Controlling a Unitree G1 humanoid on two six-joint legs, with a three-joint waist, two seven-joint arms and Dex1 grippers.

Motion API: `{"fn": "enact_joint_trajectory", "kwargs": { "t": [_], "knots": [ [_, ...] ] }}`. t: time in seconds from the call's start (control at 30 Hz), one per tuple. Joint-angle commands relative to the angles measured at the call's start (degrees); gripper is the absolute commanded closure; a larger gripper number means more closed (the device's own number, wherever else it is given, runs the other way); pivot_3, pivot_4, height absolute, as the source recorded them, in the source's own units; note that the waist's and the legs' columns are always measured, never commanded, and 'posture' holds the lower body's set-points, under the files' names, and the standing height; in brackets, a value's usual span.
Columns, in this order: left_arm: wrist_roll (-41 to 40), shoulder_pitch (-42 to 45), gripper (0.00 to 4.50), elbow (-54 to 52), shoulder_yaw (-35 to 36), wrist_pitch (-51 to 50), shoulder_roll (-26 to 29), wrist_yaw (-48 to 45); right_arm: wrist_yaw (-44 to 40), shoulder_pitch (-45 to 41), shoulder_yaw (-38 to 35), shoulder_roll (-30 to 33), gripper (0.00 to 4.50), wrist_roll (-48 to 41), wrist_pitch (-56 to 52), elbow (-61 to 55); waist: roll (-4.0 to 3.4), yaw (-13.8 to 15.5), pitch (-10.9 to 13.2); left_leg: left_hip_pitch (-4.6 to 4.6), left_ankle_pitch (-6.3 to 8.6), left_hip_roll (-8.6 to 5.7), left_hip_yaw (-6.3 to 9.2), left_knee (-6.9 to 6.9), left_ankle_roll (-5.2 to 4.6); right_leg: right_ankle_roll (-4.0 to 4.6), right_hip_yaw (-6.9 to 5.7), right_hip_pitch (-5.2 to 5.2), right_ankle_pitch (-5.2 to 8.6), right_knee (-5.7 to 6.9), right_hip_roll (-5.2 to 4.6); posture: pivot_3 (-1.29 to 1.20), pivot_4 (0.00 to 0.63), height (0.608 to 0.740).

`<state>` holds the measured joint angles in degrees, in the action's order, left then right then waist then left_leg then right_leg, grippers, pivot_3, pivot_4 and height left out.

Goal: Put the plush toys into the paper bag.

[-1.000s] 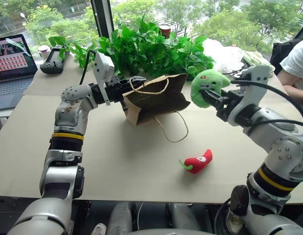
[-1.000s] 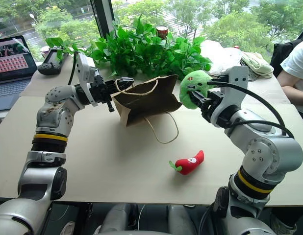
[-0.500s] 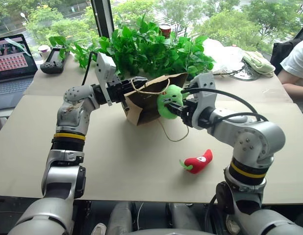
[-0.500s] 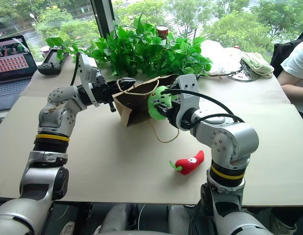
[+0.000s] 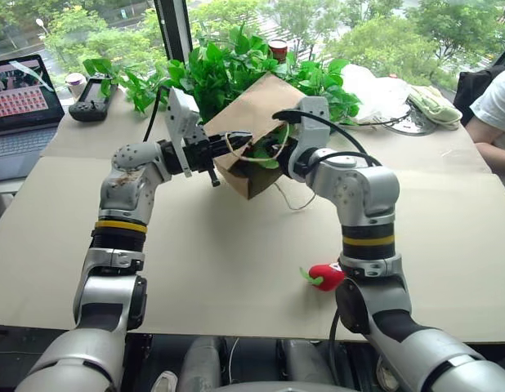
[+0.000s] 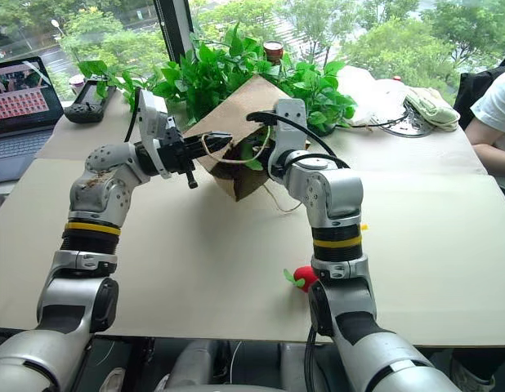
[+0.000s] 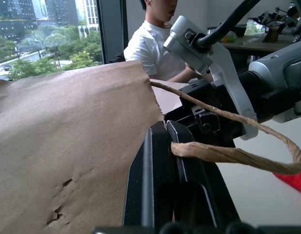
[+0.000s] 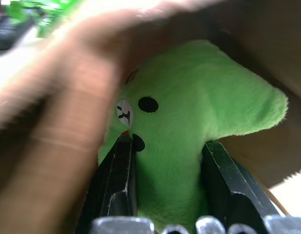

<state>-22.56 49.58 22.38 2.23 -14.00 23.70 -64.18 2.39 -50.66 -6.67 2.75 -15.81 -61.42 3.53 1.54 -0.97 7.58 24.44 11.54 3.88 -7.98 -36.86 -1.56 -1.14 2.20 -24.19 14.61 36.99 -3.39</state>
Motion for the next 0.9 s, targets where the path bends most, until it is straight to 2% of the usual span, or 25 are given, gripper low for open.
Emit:
{"fn": "enact_joint_trajectory", "kwargs": {
  "t": [0.03, 0.1, 0.4, 0.5, 0.7, 0.83, 0.9],
  "knots": [
    [-0.5, 1.0, 4.50, -1.2, 0.7, 0.8, 0.5, -0.2, 0.9, 0.3, 0.3, -0.6, 2.74, 1.1, 1.6, -2.2, -0.01, -0.2, 0.0, 0.01, -0.02, 0.00, 0.00, 0.00, 0.04, 0.00, 0.01, -0.02, 0.00, 0.00, 0.00, 0.00, 0.150, 0.740],
    [-0.5, 0.9, 4.50, -1.2, 0.7, 0.8, 0.5, -0.2, 0.6, 0.8, 0.6, -1.0, 2.74, 1.2, 1.2, -2.7, -0.01, -0.5, 0.0, 0.03, -0.16, 0.02, 0.01, 0.03, 0.27, 0.00, 0.00, -0.05, 0.00, 0.01, 0.03, 0.00, 0.150, 0.740],
    [-0.5, 0.9, 4.50, -0.9, 0.3, 0.8, 0.1, -0.5, -1.8, -0.8, 2.4, -3.6, 2.74, 0.3, 0.1, -3.2, -0.01, -1.7, 0.0, 0.00, -0.11, 0.04, 0.11, 0.07, 0.19, 0.00, 0.01, -0.05, 0.00, 0.04, 0.07, 0.00, 0.150, 0.740],
    [-0.5, 0.5, 4.50, -1.8, -0.4, 0.5, -0.1, -1.3, -2.0, -1.5, 2.5, -4.1, 2.11, 0.7, 1.1, -1.9, -0.02, -1.6, 0.0, 0.00, -0.11, 0.04, 0.12, 0.07, 0.19, 0.00, 0.00, -0.05, 0.00, 0.06, 0.07, 0.00, 0.150, 0.740],
    [-0.6, 0.2, 4.50, -2.0, -0.8, 0.1, -0.1, -1.8, -2.9, -1.3, 3.0, -4.8, 0.13, 0.6, 1.6, -2.0, -0.02, -1.5, 0.0, 0.00, -0.11, 0.03, 0.10, 0.07, 0.19, 0.00, -0.01, -0.03, 0.00, 0.04, 0.05, 0.00, 0.150, 0.740],
    [-0.6, 0.2, 4.50, -1.9, -0.9, 0.1, -0.1, -2.1, -4.1, -0.7, 2.4, -4.4, 0.06, -0.4, 0.2, -4.0, -0.02, -1.5, 0.0, 0.01, -0.11, 0.03, 0.10, 0.07, 0.19, 0.00, -0.02, -0.04, 0.00, 0.04, 0.05, 0.00, 0.150, 0.740],
    [-0.5, 0.3, 4.50, -1.7, -0.9, 0.1, -0.1, -2.1, -5.6, -0.2, 1.4, -1.6, 0.06, -1.1, -2.1, -7.2, -0.02, -1.5, 0.0, 0.01, -0.11, 0.03, 0.10, 0.07, 0.19, 0.00, -0.01, -0.04, 0.00, 0.04, 0.06, 0.00, 0.150, 0.740]
  ]
}}
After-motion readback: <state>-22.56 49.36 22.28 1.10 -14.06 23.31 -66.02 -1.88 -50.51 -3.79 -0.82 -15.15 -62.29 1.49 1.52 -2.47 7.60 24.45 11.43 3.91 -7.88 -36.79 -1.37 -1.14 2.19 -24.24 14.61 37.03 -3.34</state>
